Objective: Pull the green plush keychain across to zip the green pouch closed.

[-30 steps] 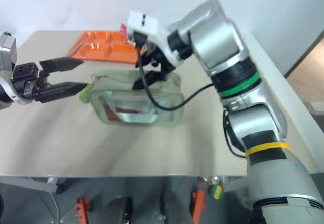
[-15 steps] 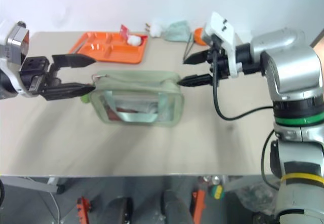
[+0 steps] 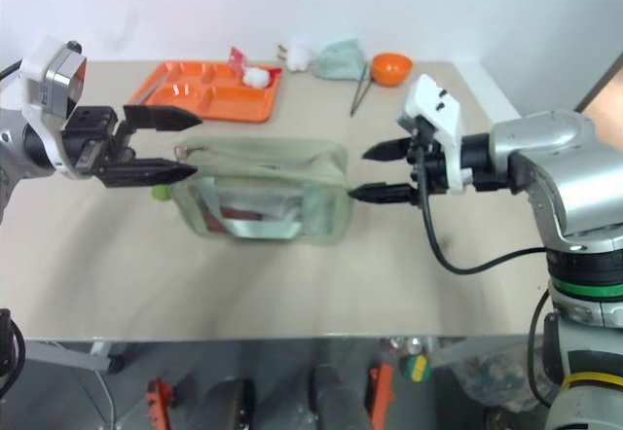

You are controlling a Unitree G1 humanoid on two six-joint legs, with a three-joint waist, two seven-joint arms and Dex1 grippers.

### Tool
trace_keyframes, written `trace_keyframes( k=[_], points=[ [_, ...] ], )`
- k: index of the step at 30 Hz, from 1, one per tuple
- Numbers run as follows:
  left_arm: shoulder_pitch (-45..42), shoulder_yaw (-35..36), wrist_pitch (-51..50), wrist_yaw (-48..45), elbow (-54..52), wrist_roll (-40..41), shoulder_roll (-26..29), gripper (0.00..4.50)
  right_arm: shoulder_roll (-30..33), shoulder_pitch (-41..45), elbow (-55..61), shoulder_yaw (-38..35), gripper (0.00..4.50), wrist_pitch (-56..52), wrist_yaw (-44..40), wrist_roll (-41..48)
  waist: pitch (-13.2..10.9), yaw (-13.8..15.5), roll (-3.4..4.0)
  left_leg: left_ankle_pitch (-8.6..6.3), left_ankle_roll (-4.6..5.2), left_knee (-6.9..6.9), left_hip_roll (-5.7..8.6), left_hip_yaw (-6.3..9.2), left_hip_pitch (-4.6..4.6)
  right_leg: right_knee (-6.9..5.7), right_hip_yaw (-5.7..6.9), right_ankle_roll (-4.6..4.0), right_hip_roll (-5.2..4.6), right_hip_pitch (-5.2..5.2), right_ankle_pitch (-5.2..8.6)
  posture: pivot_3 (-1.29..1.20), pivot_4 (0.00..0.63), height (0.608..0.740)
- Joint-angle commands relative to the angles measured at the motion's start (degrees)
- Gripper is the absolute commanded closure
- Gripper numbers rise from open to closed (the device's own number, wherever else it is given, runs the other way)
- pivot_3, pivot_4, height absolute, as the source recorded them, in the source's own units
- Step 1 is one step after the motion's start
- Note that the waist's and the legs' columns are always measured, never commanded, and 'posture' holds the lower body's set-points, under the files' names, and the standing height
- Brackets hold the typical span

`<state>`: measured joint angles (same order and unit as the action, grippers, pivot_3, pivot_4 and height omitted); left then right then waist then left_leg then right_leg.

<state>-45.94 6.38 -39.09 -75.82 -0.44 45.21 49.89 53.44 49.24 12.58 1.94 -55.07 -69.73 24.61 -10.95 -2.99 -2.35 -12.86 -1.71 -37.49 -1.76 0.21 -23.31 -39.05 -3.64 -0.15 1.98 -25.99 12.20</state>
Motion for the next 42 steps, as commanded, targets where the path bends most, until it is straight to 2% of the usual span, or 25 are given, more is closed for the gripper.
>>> trace_keyframes(
  k=[1,8,15,18,23,24,26,27,30,36,42],
  points=[
    [-0.40,1.80,-0.42,0.04,-1.42,0.98,0.08,0.00,1.54,0.81,-0.15,-0.89,0.69,1.85,-0.04,0.66,0.00,0.02,0.00,0.00,0.00,0.00,0.00,0.01,0.00,0.00,0.01,0.00,0.00,0.00,0.00,0.00,0.150,0.740],
    [0.21,2.68,-1.32,0.77,-2.56,1.50,0.49,0.00,-0.61,1.08,0.34,0.97,0.69,1.73,1.17,2.16,0.00,0.01,0.00,0.00,0.00,0.00,0.00,0.01,0.00,0.00,0.00,0.00,0.00,0.00,0.00,0.00,0.150,0.740],
    [0.97,3.43,-1.95,1.54,-3.79,1.82,0.71,0.00,-5.14,1.45,-3.72,5.39,0.69,4.57,4.28,-0.83,0.00,0.06,0.00,0.00,0.00,-0.01,0.00,0.02,-0.01,-0.01,0.00,0.00,0.01,0.00,-0.01,0.00,0.150,0.740],
    [1.25,3.85,-2.28,2.25,-4.16,2.09,0.87,0.00,-7.08,2.76,-7.12,6.37,1.38,6.32,6.10,-2.46,0.00,0.11,0.00,0.00,0.00,-0.03,0.01,0.01,-0.02,0.00,0.00,0.01,-0.02,0.01,-0.01,0.00,0.150,0.740],
    [2.28,4.96,-2.78,3.09,-4.81,2.28,1.12,0.00,-7.76,2.90,-8.41,6.16,3.17,8.42,6.36,-3.12,0.00,0.16,0.00,0.00,0.00,-0.02,0.00,0.01,-0.02,0.00,0.00,0.02,-0.01,0.00,-0.01,0.00,0.150,0.740],
    [2.54,5.32,-2.85,3.41,-4.90,2.40,1.09,0.00,-7.76,2.81,-8.44,6.15,3.35,8.72,6.27,-3.13,0.00,0.16,0.00,0.00,0.00,-0.02,0.00,0.02,-0.02,0.00,0.00,0.02,-0.01,0.00,-0.01,0.00,0.150,0.740],
    [2.91,6.62,-3.39,4.75,-4.83,3.26,0.71,0.00,-7.70,2.52,-8.27,6.10,4.28,9.25,6.08,-3.13,0.00,0.15,0.00,0.00,0.00,-0.02,0.00,0.02,-0.02,0.00,0.00,0.02,-0.01,0.01,-0.02,0.00,0.150,0.740],
    [3.02,7.49,-3.66,5.77,-4.57,3.84,0.33,0.00,-7.78,2.40,-8.19,6.03,4.48,9.48,5.96,-3.03,0.00,0.15,0.00,0.00,0.00,-0.02,0.00,0.01,-0.02,0.00,-0.01,0.02,-0.01,0.01,-0.02,0.00,0.150,0.740],
    [3.11,10.54,-4.89,9.91,-2.87,5.69,-1.02,0.00,-7.95,1.99,-7.83,6.02,4.48,9.98,5.86,-2.89,0.00,0.16,0.00,0.00,0.00,-0.03,0.00,0.02,-0.01,0.00,0.01,0.02,-0.01,0.01,-0.03,0.00,0.150,0.740],
    [7.90,13.63,-3.47,18.70,3.94,0.36,-1.15,0.00,-7.96,0.79,-7.35,6.43,4.48,9.50,5.75,-2.63,0.00,0.07,0.00,0.00,0.00,-0.02,-0.02,0.02,0.02,-0.02,-0.01,0.01,0.00,0.02,-0.04,0.00,0.150,0.740],
    [21.91,14.10,-2.35,17.98,2.07,-3.68,1.34,0.00,-7.55,-0.85,-5.80,7.25,4.48,9.48,4.88,-2.70,0.01,-0.27,-0.01,-0.02,0.04,0.02,-0.03,-0.07,0.04,0.00,-0.09,0.02,-0.06,0.00,-0.01,0.00,0.150,0.740]
  ],
)
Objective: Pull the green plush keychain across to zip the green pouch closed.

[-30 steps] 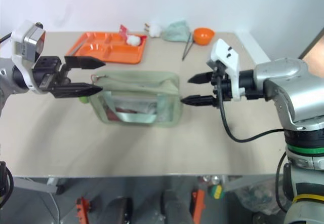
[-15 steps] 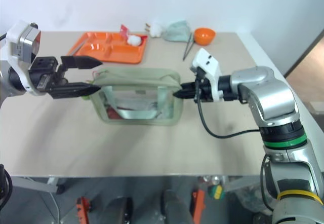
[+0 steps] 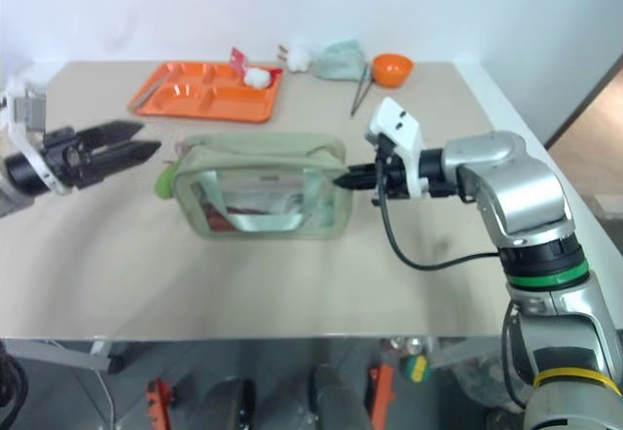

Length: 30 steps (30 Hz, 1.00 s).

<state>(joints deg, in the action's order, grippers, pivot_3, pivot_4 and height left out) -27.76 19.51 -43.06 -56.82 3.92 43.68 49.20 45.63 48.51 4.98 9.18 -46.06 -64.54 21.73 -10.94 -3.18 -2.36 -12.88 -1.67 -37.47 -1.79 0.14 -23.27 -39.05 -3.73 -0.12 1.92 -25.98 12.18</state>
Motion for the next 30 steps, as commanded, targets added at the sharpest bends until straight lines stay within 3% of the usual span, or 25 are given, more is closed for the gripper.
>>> trace_keyframes(
  k=[1,8,13,23,26,30],
  points=[
    [5.38,0.59,2.06,-0.97,-2.68,-3.12,2.52,0.00,0.09,-0.14,1.70,0.11,4.48,0.61,-0.32,0.06,0.00,-0.07,-0.01,0.00,0.00,0.00,0.00,0.01,-0.01,0.00,0.02,0.00,-0.01,-0.01,0.00,0.00,0.150,0.740],
    [6.79,1.69,0.30,-0.95,-5.38,-1.71,2.82,0.00,-0.70,0.37,1.06,0.84,4.48,1.33,-0.76,-0.50,0.03,0.15,-0.06,0.07,-0.02,-0.04,0.00,0.06,0.05,0.00,0.13,-0.08,0.01,0.05,-0.13,0.00,0.150,0.740],
    [7.19,3.55,-3.36,-3.26,-10.97,3.76,3.98,0.00,-0.65,0.46,1.04,0.97,4.48,1.48,-0.97,-0.71,0.03,-0.16,-0.06,0.08,-0.02,-0.02,-0.06,0.05,0.05,-0.01,0.11,-0.09,0.07,0.03,-0.14,0.00,0.150,0.740],
    [5.94,0.75,-1.63,-3.40,-8.43,0.96,4.15,0.00,-0.31,0.30,1.31,0.41,4.48,1.21,-0.57,-0.64,0.03,-0.20,-0.06,0.07,-0.01,0.01,-0.08,0.06,0.08,-0.01,0.09,-0.13,0.14,0.03,-0.12,0.00,0.150,0.740],
    [5.39,0.27,-1.31,-3.64,-7.68,0.72,3.98,0.78,-0.23,0.27,1.45,0.29,4.50,0.99,-0.53,-0.52,0.03,-0.20,-0.06,0.07,-0.01,0.02,-0.08,0.04,0.08,-0.01,0.07,-0.13,0.14,0.03,-0.11,0.00,0.150,0.740],
    [4.30,-1.32,-1.01,-3.82,-7.06,0.27,3.07,2.23,-0.19,0.51,1.53,0.07,4.50,0.66,-0.49,-0.31,0.03,-0.19,-0.06,0.07,-0.01,0.02,-0.07,0.06,0.08,-0.01,0.08,-0.13,0.14,0.03,-0.12,0.00,0.150,0.740]
  ],
)
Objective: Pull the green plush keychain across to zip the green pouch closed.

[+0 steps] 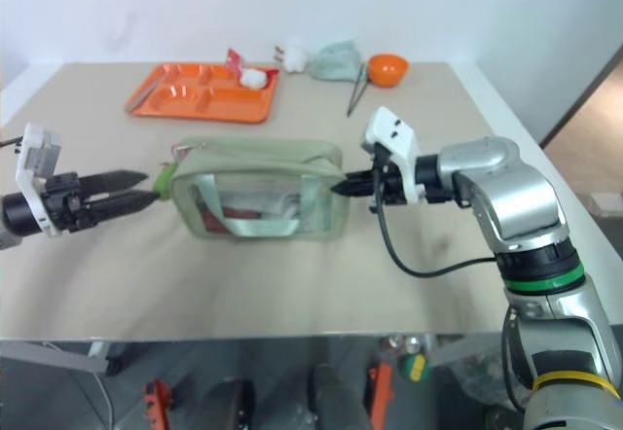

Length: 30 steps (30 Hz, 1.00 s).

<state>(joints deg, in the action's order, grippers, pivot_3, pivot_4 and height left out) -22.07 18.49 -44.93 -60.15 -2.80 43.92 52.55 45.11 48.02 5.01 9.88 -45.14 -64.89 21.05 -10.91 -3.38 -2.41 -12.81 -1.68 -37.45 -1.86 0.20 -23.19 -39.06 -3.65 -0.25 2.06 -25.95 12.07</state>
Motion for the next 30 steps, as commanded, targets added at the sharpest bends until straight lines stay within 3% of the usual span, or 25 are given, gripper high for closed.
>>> trace_keyframes(
  k=[1,7,17,23,30],
  points=[
    [-1.61,-0.90,0.75,-0.71,-0.46,0.06,-0.58,2.52,0.32,1.16,1.47,-0.68,4.50,-0.32,-0.12,0.39,0.00,0.00,0.00,0.00,0.00,0.00,0.00,-0.01,0.00,0.00,-0.01,0.00,0.00,0.00,0.00,0.00,0.150,0.740],
    [-2.04,-2.65,1.20,-1.57,-0.33,-0.79,-1.03,4.46,0.19,1.55,1.83,-0.93,4.50,-0.88,0.03,0.70,0.00,0.00,0.00,0.00,0.00,0.00,0.00,-0.01,0.00,0.00,-0.02,0.01,0.00,0.00,0.00,0.00,0.150,0.740],
    [-4.08,-2.44,2.34,-0.77,1.14,-3.07,-1.14,4.46,0.24,1.20,2.57,-0.95,4.50,-1.44,0.34,0.76,0.00,0.02,0.00,0.00,0.00,-0.01,0.02,0.00,-0.01,0.00,-0.02,0.01,0.00,0.00,-0.01,0.00,0.150,0.740],
    [-8.60,-0.63,5.58,-2.61,4.65,-4.79,1.96,4.46,0.07,1.77,1.83,-0.55,4.50,-0.93,0.08,0.42,0.00,-0.02,0.00,0.00,0.00,-0.01,0.01,0.01,-0.02,0.00,-0.02,0.01,0.01,-0.01,-0.01,0.00,0.150,0.740],
    [-15.77,-4.65,9.02,-3.51,6.71,-7.57,1.52,4.46,-0.33,2.26,1.05,-0.19,4.50,-0.13,0.07,-0.13,0.00,0.09,-0.01,0.00,0.00,-0.02,0.02,0.01,-0.06,0.01,0.00,0.02,0.00,-0.01,0.00,0.00,0.150,0.740]
  ],
)
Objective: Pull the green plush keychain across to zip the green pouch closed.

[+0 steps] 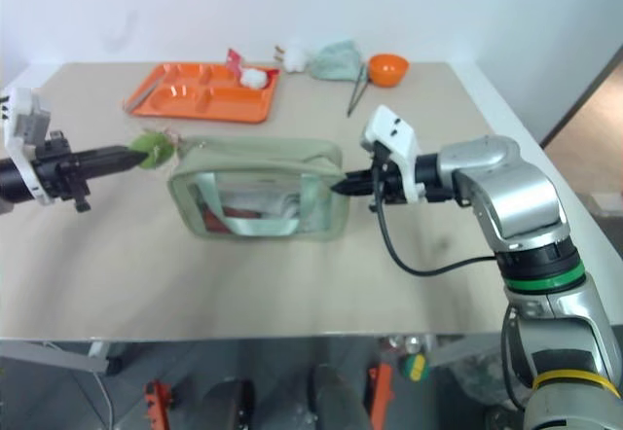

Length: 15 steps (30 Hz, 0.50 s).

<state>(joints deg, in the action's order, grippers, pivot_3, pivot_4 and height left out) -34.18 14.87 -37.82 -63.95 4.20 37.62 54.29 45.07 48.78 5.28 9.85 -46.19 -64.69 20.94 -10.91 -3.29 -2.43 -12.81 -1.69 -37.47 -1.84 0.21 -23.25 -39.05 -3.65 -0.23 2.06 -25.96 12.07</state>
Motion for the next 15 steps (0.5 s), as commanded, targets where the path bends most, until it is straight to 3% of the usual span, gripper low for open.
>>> trace_keyframes(
  k=[1,9,15],
  points=[
    [-5.20,-2.50,2.54,0.55,0.05,-2.38,-0.75,4.46,-0.43,1.56,0.72,-0.16,4.50,1.01,-0.07,-0.05,0.00,0.03,0.00,0.00,0.00,-0.01,0.00,0.00,0.00,0.00,0.00,0.00,0.00,0.00,0.00,0.00,0.150,0.740],
    [-16.83,-14.24,9.23,0.62,0.55,-11.68,-7.75,4.46,-1.23,1.98,0.72,-0.21,4.50,1.11,0.43,-0.39,0.00,-0.07,0.00,0.00,0.00,-0.03,0.03,-0.07,0.01,0.00,-0.13,0.06,0.02,0.00,-0.04,0.00,0.150,0.740],
    [-17.62,-17.49,9.72,-3.84,-1.68,-12.41,-9.12,4.46,-0.97,1.15,2.07,-0.88,4.50,0.14,1.28,0.05,0.00,-0.26,0.00,-0.02,0.03,0.00,-0.02,-0.14,-0.01,0.00,-0.25,0.07,0.10,-0.09,-0.04,0.00,0.150,0.740]
  ],
)
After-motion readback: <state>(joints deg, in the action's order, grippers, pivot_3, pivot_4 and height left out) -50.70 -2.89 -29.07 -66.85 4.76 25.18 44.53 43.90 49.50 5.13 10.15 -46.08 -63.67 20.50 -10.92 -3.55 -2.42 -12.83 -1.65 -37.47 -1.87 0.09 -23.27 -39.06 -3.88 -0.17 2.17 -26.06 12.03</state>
